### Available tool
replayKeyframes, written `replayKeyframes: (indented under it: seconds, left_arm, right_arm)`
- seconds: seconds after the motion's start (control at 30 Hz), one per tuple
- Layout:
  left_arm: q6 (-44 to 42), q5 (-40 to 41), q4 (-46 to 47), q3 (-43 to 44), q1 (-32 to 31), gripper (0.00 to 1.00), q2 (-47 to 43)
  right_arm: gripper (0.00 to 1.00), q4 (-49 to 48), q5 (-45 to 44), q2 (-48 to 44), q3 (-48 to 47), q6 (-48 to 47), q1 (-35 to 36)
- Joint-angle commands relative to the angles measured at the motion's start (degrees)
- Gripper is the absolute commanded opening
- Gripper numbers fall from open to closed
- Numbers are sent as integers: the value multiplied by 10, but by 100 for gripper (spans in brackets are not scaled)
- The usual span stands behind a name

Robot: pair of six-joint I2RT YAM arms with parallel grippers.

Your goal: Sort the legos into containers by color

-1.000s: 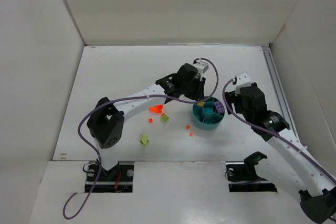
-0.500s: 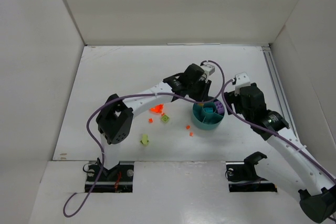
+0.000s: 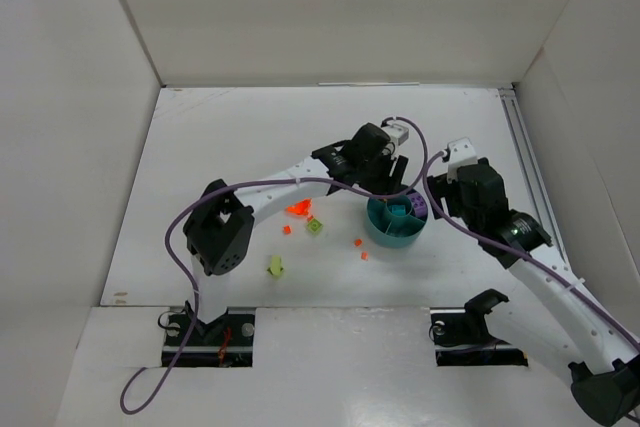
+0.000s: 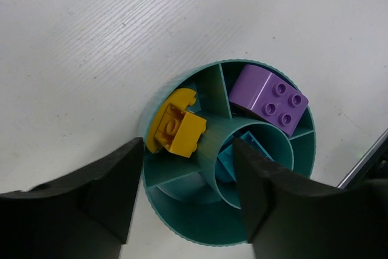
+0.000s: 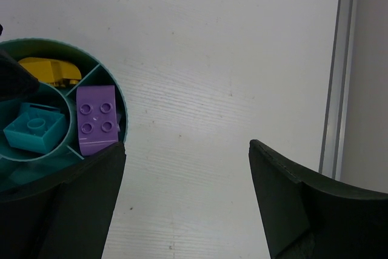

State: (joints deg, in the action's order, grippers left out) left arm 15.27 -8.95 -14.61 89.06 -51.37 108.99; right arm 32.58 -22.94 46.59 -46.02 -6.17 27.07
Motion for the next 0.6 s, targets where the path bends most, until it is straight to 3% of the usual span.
replayKeyframes:
  seconds: [0.0,0.2,0.23,0.4,0.57]
  left_arm:
    - [0,31,-5,22,-4,59,-47]
    - [37,43,25,-68,62,88,-168]
    - [46,71,30,-108,79,99,-190]
    - [116,215,-14,-200,89,100,-333]
    - [295,321,-138,-279,127,100,-419]
  right_arm:
    - [87,-23,16,-12,-7,-19,-3]
    - [88,-49,93,-18,-24,-78,10]
    - [88,-49,88,-18,-24,-78,20]
    - [90,-74,68,30,-50,-113,132]
    - [90,-161,75,162,-74,-163,302]
